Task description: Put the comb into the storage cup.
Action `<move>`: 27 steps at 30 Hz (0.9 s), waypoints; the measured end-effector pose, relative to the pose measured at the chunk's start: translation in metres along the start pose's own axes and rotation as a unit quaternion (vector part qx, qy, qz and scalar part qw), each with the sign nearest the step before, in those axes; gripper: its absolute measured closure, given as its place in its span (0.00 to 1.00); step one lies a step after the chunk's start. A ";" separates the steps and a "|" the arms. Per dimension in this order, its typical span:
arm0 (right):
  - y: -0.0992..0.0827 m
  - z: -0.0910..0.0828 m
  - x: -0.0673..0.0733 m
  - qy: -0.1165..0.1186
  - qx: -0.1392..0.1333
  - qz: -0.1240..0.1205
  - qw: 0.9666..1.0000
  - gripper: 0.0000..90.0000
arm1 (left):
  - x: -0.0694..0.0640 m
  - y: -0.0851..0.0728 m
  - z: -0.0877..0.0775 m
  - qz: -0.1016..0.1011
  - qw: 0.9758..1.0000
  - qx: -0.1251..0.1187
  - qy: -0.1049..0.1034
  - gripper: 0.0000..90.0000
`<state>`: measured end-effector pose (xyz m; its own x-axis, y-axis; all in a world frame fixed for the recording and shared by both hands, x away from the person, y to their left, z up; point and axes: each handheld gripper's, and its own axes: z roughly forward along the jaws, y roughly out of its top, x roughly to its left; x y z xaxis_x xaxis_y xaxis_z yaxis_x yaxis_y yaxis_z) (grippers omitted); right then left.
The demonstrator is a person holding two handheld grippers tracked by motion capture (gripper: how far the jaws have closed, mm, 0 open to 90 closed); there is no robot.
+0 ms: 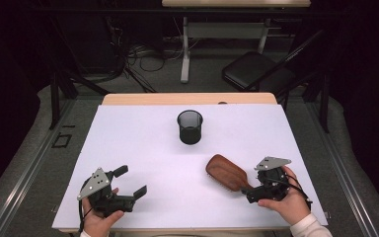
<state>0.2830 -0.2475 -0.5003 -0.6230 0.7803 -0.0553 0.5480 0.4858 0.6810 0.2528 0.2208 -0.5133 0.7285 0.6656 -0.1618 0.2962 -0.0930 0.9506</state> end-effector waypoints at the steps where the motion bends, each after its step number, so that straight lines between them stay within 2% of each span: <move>1: 0.001 -0.001 -0.001 -0.001 0.007 -0.004 1.000 0.00 | 0.000 0.000 0.000 0.000 1.000 0.000 0.000 0.01; 7: 0.004 -0.001 -0.004 -0.005 0.025 -0.020 0.999 0.00 | 0.000 0.000 0.000 0.001 1.000 0.001 0.001 0.01; 16: 0.006 0.001 -0.005 -0.002 0.065 -0.051 0.997 0.01 | 0.000 0.000 0.000 -0.001 1.000 0.001 0.001 0.01; 23: 0.007 0.003 -0.005 -0.002 0.070 -0.060 0.996 0.03 | 0.000 0.000 0.000 -0.002 1.000 0.001 0.001 0.01; 27: 0.007 0.006 -0.005 -0.003 0.083 -0.071 0.994 0.06 | -0.001 0.000 0.000 -0.001 1.000 0.002 0.001 0.01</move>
<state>0.2932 -0.2453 -0.4999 -0.6976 0.7013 -0.1465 0.5400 0.6491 0.5359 0.2526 0.2201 -0.5136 0.7268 0.6673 -0.1628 0.2994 -0.0944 0.9495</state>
